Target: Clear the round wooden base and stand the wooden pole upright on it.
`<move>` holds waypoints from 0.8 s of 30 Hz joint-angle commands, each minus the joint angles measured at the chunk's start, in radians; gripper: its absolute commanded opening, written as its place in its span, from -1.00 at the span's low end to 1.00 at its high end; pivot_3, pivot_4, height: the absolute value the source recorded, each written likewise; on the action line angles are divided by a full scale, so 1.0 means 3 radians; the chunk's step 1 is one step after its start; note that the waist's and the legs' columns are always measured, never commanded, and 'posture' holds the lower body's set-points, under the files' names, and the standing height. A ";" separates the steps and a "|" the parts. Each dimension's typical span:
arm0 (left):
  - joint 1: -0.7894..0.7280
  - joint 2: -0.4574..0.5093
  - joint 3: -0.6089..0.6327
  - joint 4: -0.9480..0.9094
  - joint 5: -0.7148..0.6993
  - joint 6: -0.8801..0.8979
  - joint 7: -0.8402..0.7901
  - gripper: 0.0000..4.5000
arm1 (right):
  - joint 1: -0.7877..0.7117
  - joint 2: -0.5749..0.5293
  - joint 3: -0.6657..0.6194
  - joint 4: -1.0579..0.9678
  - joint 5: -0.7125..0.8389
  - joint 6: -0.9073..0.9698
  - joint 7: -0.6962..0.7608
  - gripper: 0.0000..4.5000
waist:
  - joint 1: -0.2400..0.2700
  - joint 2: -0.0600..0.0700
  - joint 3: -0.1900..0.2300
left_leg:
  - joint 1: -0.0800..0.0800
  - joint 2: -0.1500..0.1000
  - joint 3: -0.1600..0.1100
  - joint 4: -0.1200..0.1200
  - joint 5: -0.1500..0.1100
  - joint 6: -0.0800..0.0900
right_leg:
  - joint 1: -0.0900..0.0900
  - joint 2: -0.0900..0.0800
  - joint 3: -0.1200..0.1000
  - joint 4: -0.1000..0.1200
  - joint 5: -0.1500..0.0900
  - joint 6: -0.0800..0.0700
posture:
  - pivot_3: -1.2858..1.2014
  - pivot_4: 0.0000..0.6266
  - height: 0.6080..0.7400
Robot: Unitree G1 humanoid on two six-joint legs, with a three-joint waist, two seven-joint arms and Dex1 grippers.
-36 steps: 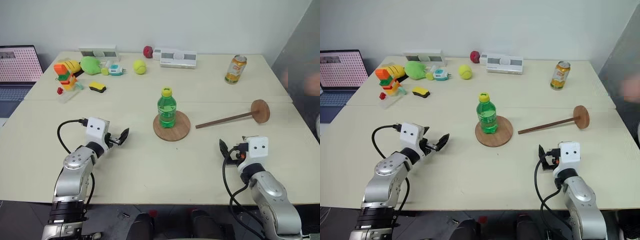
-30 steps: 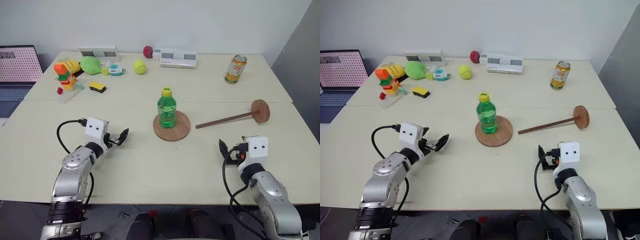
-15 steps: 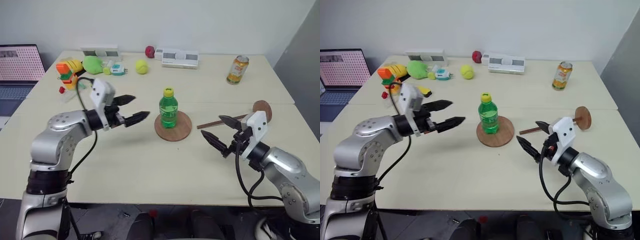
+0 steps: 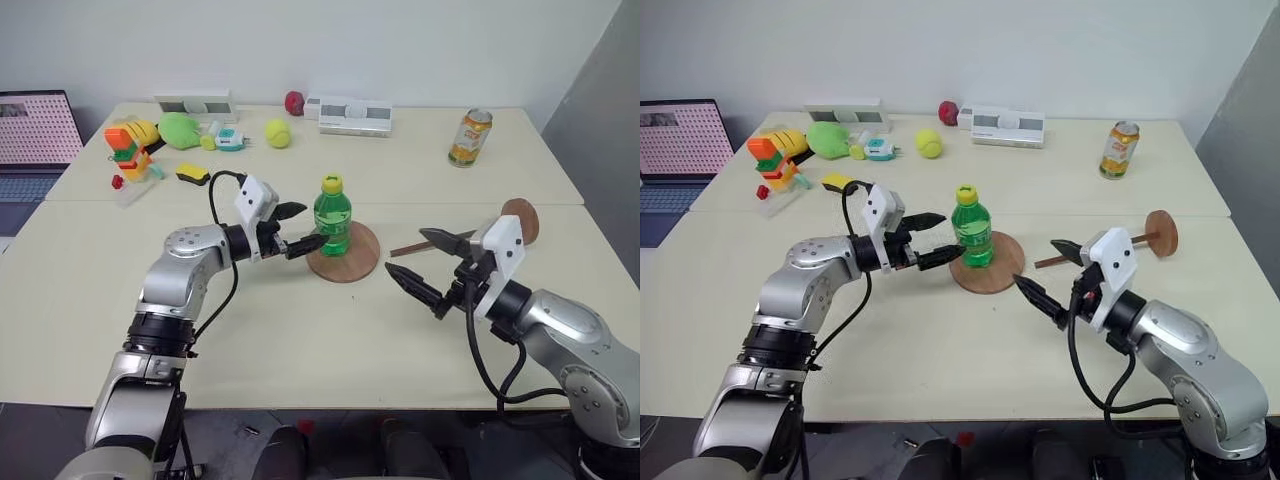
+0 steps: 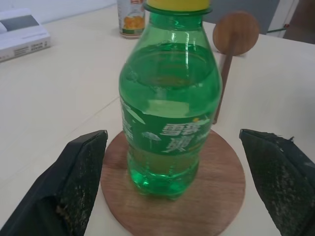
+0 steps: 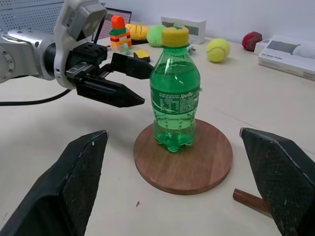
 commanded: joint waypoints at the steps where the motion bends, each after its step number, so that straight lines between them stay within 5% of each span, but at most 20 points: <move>1: -0.0181 -0.0177 -0.0016 0.0203 0.0004 -0.0090 -0.0062 1.00 | 0.0026 -0.0020 -0.0056 -0.0192 0.0097 0.0013 -0.0070 1.00 | 0.0001 0.0000 0.0000 | 0.0000 0.0000 -0.0001 0.0000 0.0000 0.0000 | 0.0000 0.0000 -0.0001 0.0000 0.0000 0.0000 | 0.03 -0.52 1.00; 14: -0.0435 -0.0537 -0.0028 0.0870 0.0240 -0.0517 -0.0042 1.00 | 0.0048 -0.0064 -0.0021 -0.0239 0.0167 0.0029 -0.0171 1.00 | 0.0001 0.0000 0.0000 | -0.0002 -0.0002 -0.0002 0.0002 0.0000 0.0000 | 0.0000 0.0000 -0.0002 0.0000 0.0000 0.0000 | 0.03 -0.52 1.00; 20: -0.0537 -0.0568 0.0014 0.1089 0.0263 -0.0655 -0.0077 0.48 | 0.0020 -0.0048 0.0015 -0.0255 0.0183 0.0051 -0.0244 1.00 | -0.0006 -0.0001 0.0000 | -0.0002 -0.0002 -0.0003 0.0001 0.0000 0.0000 | 0.0000 0.0000 -0.0002 0.0000 0.0000 0.0000 | 0.03 -0.52 1.00; 24: -0.0541 -0.0573 0.0027 0.1101 0.0247 -0.0669 -0.0105 0.46 | -0.0012 -0.0039 0.0030 -0.0257 0.0202 0.0070 -0.0283 1.00 | -0.0006 -0.0001 0.0000 | -0.0002 -0.0002 -0.0002 0.0001 0.0000 0.0000 | 0.0000 0.0000 -0.0002 0.0000 0.0000 0.0000 | 0.03 -0.52 1.00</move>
